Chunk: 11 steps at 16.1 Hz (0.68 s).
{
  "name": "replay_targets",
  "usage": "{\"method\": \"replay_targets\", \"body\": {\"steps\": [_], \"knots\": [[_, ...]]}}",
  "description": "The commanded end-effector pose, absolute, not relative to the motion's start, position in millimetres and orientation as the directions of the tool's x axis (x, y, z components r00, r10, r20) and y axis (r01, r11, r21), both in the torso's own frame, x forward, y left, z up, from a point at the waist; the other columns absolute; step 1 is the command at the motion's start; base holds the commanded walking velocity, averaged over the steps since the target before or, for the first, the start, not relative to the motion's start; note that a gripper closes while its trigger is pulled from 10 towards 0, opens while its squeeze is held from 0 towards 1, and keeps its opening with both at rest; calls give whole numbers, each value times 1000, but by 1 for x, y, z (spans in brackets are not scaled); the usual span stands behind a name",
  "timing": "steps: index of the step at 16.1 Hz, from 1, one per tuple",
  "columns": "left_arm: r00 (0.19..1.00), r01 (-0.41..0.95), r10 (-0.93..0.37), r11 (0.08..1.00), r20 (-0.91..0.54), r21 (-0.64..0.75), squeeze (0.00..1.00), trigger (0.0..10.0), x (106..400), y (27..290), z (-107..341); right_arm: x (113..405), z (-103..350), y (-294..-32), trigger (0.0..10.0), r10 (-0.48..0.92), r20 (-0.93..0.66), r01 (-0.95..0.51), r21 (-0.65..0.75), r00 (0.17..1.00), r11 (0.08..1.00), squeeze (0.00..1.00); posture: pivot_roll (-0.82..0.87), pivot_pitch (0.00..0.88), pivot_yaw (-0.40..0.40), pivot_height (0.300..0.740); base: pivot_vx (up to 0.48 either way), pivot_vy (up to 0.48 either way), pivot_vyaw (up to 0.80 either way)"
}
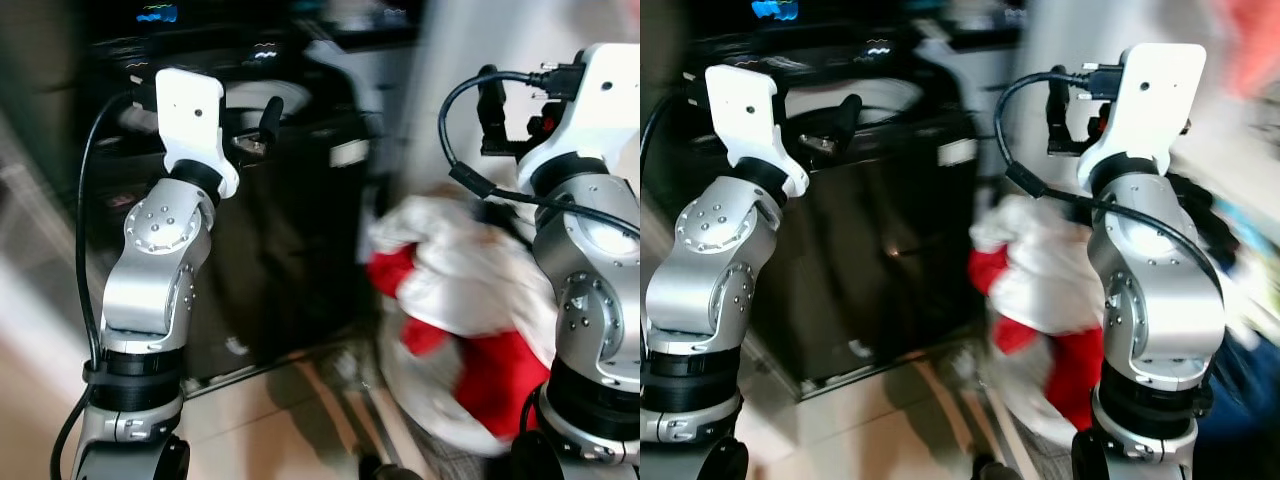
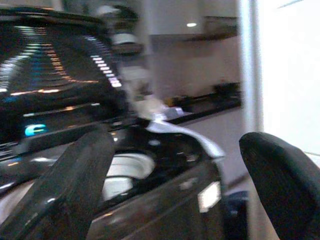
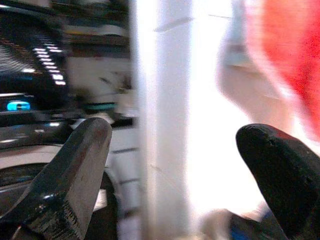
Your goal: Clothes washing
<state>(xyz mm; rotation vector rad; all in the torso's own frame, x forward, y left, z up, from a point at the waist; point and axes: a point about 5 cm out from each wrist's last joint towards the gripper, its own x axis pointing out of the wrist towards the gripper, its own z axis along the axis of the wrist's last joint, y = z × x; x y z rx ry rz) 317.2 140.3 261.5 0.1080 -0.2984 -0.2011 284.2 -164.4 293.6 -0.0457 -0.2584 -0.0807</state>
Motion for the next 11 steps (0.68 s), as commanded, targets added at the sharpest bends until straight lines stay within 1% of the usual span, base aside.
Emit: {"method": "replay_targets", "body": {"steps": [1, 6, 9, 11], "knots": [[927, 195, -231, 970, 296, 146, 0, 10000, 316, 135, 266, 282, 296, -167, 10000, -91, 255, 98, -18, 963, 995, 0, -15, 0, 46, 740, 0, 0, -775], [924, 248, -285, 954, 257, 168, 0, 10000, 316, 129, 257, 274, 291, -171, 10000, -102, 211, 112, -36, 972, 993, 0, -41, 0, 66, 740, 0, 0, -774], [923, 259, -293, 952, 249, 163, 0, 10000, 316, 127, 253, 272, 289, -172, 10000, -101, 197, 111, -43, 975, 993, 0, -50, 0, 70, 740, 0, 335, -775], [927, 262, -294, 952, 231, 159, 0, 10000, 316, 126, 246, 270, 280, -171, 10000, -95, 161, 104, -50, 982, 993, 0, -51, 0, 67, 740, 0, 433, -775]]}}
